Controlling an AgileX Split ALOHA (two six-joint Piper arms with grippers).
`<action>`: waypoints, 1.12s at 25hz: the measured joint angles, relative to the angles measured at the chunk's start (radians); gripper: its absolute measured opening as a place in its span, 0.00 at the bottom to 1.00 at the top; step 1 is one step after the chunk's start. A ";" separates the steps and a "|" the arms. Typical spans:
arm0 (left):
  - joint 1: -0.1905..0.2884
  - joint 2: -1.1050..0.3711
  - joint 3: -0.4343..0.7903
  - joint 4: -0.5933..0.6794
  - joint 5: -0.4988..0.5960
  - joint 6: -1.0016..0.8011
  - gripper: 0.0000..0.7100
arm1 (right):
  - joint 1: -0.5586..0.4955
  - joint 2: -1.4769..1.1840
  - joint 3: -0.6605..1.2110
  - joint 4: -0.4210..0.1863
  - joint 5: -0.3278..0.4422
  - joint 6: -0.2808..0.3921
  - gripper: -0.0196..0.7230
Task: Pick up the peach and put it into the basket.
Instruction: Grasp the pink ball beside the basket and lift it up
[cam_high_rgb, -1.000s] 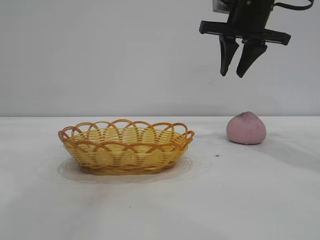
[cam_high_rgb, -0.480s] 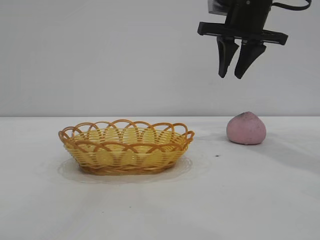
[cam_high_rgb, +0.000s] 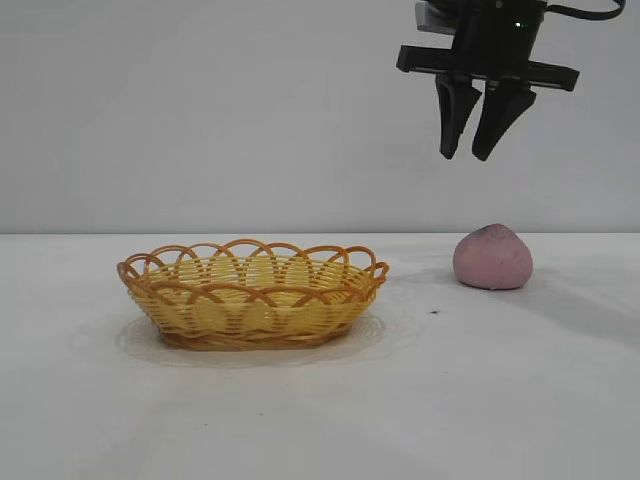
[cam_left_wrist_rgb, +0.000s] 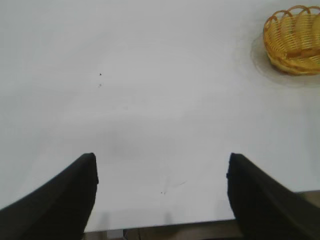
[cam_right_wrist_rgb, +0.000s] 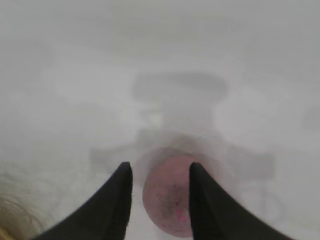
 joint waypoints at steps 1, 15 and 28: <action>0.000 -0.002 0.000 0.000 0.000 0.000 0.60 | 0.000 0.000 0.000 0.000 0.009 0.000 0.39; 0.000 -0.004 0.000 0.000 0.000 0.000 0.11 | 0.000 0.175 -0.002 -0.073 0.069 0.002 0.18; 0.000 -0.004 0.000 0.000 0.000 0.000 0.05 | 0.246 -0.061 -0.004 0.071 0.081 -0.185 0.03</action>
